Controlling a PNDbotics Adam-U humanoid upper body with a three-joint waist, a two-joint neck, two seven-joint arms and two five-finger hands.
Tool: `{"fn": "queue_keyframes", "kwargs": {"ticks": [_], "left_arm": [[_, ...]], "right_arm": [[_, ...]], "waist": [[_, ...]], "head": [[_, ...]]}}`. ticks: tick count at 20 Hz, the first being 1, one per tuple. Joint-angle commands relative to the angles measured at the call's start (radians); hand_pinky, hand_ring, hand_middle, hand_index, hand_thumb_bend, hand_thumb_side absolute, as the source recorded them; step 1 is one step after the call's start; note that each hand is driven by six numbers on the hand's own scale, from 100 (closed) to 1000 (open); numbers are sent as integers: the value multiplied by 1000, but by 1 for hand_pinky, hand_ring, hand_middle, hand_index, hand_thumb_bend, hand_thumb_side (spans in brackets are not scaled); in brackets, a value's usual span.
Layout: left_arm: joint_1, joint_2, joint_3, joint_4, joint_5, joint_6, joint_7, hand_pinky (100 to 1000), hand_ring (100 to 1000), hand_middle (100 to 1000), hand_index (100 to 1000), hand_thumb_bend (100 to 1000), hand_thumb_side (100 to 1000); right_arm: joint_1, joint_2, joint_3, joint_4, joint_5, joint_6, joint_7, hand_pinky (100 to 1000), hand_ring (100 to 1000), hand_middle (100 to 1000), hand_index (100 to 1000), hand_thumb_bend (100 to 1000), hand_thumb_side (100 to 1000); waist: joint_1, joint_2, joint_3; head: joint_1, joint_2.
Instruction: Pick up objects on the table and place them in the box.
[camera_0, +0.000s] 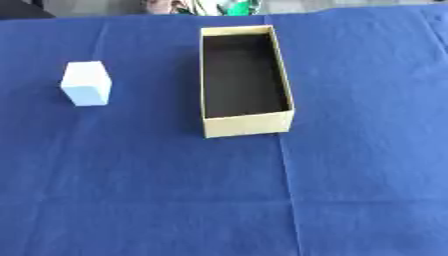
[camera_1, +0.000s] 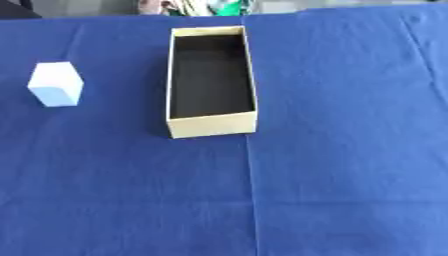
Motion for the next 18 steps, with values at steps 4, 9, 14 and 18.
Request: {"fn": "queue_keyframes", "kwargs": {"ticks": [4,9,14,18], "left_arm": [[-177,34,-47,197,-107,-107,-261,713,795,795,860,241,784],[-340,-33,-106,385,-211,-210,-410,726,809,811,885,291,843],[-413,-92,-145,486,-315,-290,-522,747,828,823,899,415,923],[-431,-117,-172,500,-367,-343,-603,764,844,832,904,539,925]], "right_arm": [[-19,-23,2,-11,-7,-10,7,704,801,751,802,100,943],[-25,-24,8,-11,-8,-15,14,704,799,750,802,100,944],[-28,-24,13,-11,-8,-18,21,704,797,750,801,100,943],[-29,-23,17,-11,-7,-17,25,705,797,749,802,100,944]], "waist": [[11,-21,0],[11,-25,-1],[12,-26,-5],[15,-26,-4]], "head": [[12,-5],[24,-10],[30,-16],[32,-20]]}}
